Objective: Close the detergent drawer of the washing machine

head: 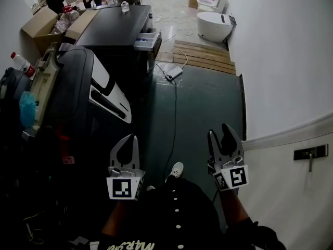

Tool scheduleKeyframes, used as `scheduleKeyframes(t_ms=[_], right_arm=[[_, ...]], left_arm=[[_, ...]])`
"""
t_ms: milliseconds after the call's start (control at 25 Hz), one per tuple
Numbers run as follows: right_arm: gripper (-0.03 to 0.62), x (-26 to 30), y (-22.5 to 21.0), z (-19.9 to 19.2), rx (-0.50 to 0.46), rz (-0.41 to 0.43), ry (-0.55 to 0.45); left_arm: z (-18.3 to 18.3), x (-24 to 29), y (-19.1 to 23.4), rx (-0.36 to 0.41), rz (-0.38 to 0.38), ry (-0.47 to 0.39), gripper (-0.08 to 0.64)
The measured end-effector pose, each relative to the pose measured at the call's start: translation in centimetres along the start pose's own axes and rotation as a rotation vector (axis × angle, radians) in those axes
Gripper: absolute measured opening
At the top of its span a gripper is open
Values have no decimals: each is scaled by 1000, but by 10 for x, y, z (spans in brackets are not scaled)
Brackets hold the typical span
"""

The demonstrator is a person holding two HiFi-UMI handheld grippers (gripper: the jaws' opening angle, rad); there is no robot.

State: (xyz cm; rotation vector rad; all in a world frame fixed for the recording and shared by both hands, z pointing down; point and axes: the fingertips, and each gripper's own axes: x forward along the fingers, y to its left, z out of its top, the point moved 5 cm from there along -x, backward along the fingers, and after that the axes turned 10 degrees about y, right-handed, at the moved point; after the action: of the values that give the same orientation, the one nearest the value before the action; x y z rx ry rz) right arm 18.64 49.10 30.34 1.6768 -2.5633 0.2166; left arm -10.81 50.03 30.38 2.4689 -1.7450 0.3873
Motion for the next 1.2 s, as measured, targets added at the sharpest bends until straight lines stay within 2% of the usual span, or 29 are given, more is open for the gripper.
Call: scheduleKeyframes(t_ms=[160,440,720,1000,1200], right_arm=[[195,16,-16,7,11,31,-21],[195,35,-53,-2,11,56,3],[195,48,-64,-4,46,82,4],[195,71,-70,-5,58,70,4],[195,96,-73,13,4,55,-7]], left_arm=[[6,21,-5,-4,18,18,6],[10,51,-26,-32,48,39,6],[6,64,-34,-21,47,70,6],[8,93,-23,-25,16,75,6],[25,122,-8,-21,-30,29,6]])
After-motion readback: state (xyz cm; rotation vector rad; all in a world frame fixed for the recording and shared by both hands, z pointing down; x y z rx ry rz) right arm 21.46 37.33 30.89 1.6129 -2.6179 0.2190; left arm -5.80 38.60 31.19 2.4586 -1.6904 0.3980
